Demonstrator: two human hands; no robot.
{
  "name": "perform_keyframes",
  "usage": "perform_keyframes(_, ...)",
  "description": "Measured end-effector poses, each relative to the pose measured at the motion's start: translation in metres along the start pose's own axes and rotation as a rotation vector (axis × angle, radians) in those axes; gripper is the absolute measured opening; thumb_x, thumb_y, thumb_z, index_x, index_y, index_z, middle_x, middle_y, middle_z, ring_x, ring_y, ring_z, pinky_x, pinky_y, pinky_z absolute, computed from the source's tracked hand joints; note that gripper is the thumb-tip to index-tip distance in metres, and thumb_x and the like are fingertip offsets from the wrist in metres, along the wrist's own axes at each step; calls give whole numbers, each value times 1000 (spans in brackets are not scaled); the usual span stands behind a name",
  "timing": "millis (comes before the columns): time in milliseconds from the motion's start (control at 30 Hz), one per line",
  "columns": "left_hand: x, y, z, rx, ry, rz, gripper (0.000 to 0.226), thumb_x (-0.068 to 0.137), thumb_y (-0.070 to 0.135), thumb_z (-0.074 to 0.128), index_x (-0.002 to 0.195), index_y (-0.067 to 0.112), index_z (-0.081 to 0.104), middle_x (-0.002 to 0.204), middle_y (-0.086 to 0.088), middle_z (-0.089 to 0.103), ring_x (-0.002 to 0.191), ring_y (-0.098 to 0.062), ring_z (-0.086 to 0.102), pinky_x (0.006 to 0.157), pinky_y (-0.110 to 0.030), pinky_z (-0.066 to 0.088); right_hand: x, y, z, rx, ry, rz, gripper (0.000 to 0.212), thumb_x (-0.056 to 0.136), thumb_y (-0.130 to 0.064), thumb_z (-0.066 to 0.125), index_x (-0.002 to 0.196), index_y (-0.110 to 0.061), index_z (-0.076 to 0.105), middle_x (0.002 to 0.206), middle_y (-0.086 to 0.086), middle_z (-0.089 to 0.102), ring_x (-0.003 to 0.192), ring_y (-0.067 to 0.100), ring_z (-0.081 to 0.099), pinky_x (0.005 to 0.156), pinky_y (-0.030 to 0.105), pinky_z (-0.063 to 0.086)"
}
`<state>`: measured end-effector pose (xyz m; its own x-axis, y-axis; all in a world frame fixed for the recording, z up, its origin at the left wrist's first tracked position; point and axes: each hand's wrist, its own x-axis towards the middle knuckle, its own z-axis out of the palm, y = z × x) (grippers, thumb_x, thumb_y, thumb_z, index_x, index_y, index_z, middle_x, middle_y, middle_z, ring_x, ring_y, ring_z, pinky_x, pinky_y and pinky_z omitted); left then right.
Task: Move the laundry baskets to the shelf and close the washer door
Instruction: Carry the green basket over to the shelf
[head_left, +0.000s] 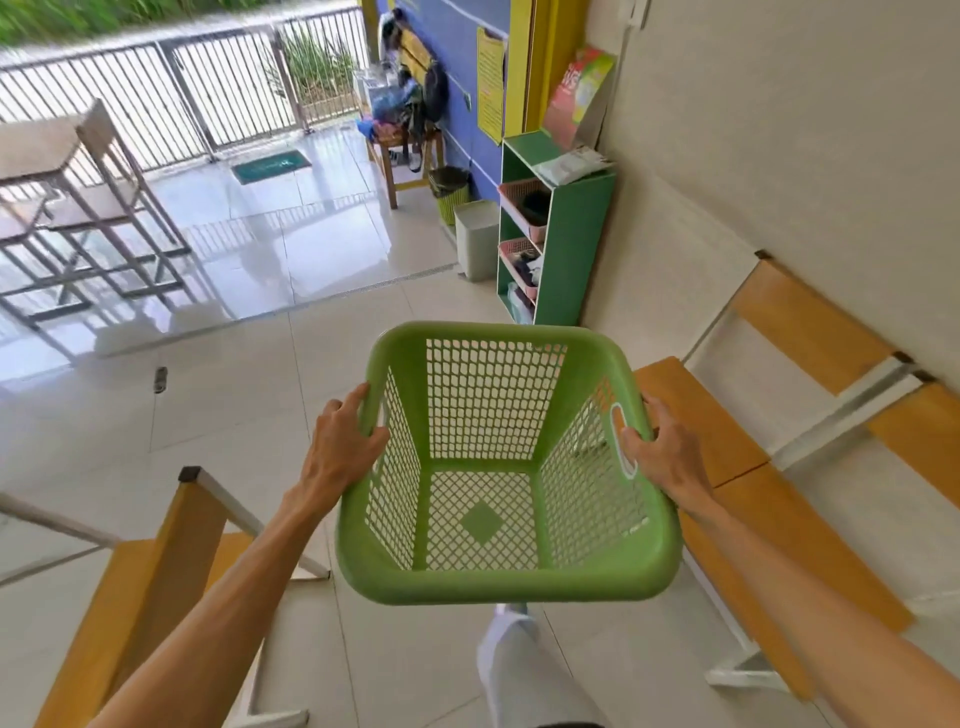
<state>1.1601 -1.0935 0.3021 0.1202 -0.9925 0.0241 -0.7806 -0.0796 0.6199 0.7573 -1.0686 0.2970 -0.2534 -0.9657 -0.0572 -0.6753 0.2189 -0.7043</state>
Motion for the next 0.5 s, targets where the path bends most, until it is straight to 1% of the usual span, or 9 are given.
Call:
perform_keyframes(100,59,1,12,0,-19,8,72,86,19,69,150,18,38,112,-15,56,88,-24,56,76,-32,51,53,-4,15,-6,1,54,50,91,-27,63,138,-13,50,76,-11,60,50,6,59,33,8,37)
perform_keyframes(200,129,2,24,15,-52,-9,73,85,20,70,151,18,38,109,-15,55,87,-26,57,80,-40,56,118,-11,30,-10,-6,84,42,91,-27,62,129,-11,56,75,-16,58,51,6,60,33,10,37)
perform_keyframes(233,148,4,26,19,-61,-9,73,85,20,70,151,18,38,108,-15,54,88,-27,57,81,-42,57,138,-14,34,-12,-4,99,40,90,-28,63,126,-11,58,76,-16,58,53,5,60,35,10,37)
perform_keyframes(333,217,14,31,13,-78,-19,73,86,18,71,151,17,38,108,-14,53,89,-26,56,79,-38,54,207,-26,48,-14,-1,121,44,89,-34,64,126,-12,59,83,-10,64,59,6,63,43,18,46)
perform_keyframes(367,242,18,33,19,-77,-12,73,86,18,71,151,17,38,108,-14,53,89,-26,56,79,-39,54,231,-30,52,-13,-1,128,45,89,-36,63,128,-13,58,87,-8,66,59,7,64,44,20,47)
perform_keyframes(433,286,25,36,36,-80,-5,73,86,17,72,151,16,38,109,-16,55,89,-27,56,81,-43,56,270,-38,56,-12,-11,147,49,89,-38,62,132,-15,54,90,-5,67,56,8,65,42,19,46)
perform_keyframes(500,329,31,43,19,-82,-5,72,86,17,72,150,16,39,111,-17,56,90,-28,57,83,-47,57,307,-43,57,-36,-4,148,50,90,-38,61,133,-15,53,88,-4,67,53,8,64,39,17,44)
